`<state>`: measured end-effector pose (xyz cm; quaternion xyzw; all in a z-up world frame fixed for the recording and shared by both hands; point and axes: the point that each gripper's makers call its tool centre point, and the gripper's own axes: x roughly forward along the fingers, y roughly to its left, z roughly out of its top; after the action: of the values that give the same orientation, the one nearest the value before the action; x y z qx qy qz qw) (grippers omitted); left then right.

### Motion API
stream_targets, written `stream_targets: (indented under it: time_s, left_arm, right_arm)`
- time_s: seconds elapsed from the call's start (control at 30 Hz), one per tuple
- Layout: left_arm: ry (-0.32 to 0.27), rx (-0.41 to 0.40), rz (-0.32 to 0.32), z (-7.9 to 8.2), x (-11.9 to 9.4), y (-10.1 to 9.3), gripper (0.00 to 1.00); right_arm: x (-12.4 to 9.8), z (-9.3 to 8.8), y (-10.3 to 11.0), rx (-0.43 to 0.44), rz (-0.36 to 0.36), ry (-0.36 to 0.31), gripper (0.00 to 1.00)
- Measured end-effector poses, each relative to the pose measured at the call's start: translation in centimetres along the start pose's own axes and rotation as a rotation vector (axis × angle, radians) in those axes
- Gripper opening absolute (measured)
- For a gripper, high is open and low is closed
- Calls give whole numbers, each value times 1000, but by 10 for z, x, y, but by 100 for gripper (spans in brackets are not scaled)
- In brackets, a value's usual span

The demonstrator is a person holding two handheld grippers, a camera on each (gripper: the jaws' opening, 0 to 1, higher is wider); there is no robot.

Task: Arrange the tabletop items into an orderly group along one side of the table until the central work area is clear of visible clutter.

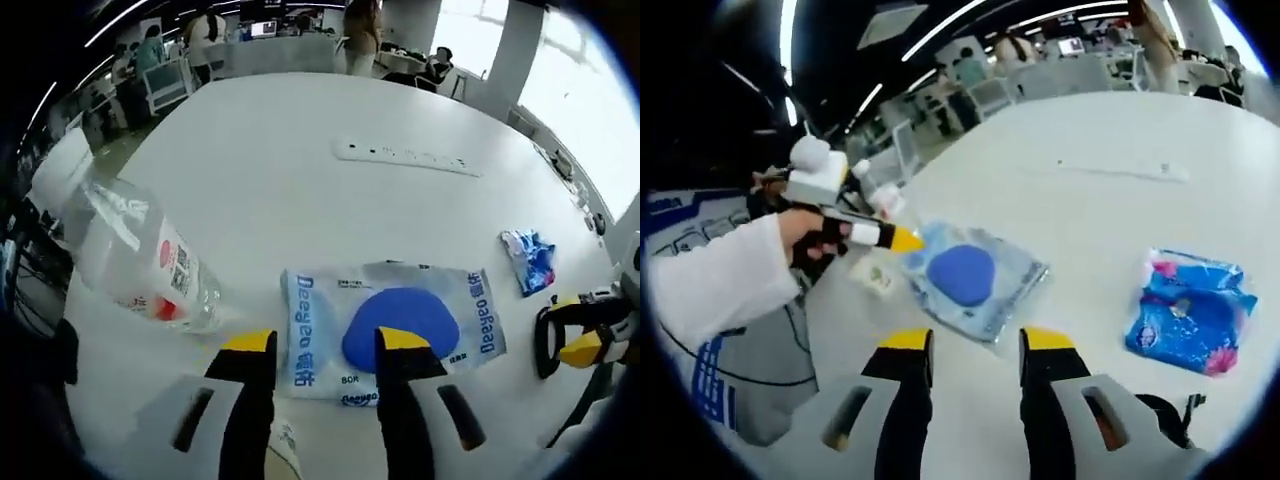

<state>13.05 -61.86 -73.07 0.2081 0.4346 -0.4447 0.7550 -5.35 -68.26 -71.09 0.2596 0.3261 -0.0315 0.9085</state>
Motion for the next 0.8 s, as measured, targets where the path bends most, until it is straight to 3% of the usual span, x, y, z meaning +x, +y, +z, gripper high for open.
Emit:
stream_targets:
  time_s: [0.07, 0.17, 0.37, 0.4, 0.57, 0.67, 0.8]
  left_arm:
    - [54, -5, -5, -7, 7, 1, 40]
    - [89, -4, 2, -11, 13, 2, 35]
    - [136, -19, 10, -15, 21, 3, 22]
    - [136, -5, 40, -14, 21, 9, 20]
    - [149, -8, 35, -16, 22, 13, 12]
    - [160, 3, 38, -18, 23, 14, 6]
    - [170, -8, 38, -19, 24, 15, 4]
  right_arm:
    - [8, -4, -4, 19, -11, 20, 32]
    - [18, -11, -9, 52, -19, 47, 32]
    - [31, -20, -16, 123, -30, 86, 28]
    - [34, -19, -18, 111, -29, 83, 27]
    - [42, -22, -15, 112, -15, 104, 24]
    - [46, -25, -14, 120, -13, 111, 20]
    - [49, -26, -12, 108, -5, 110, 4]
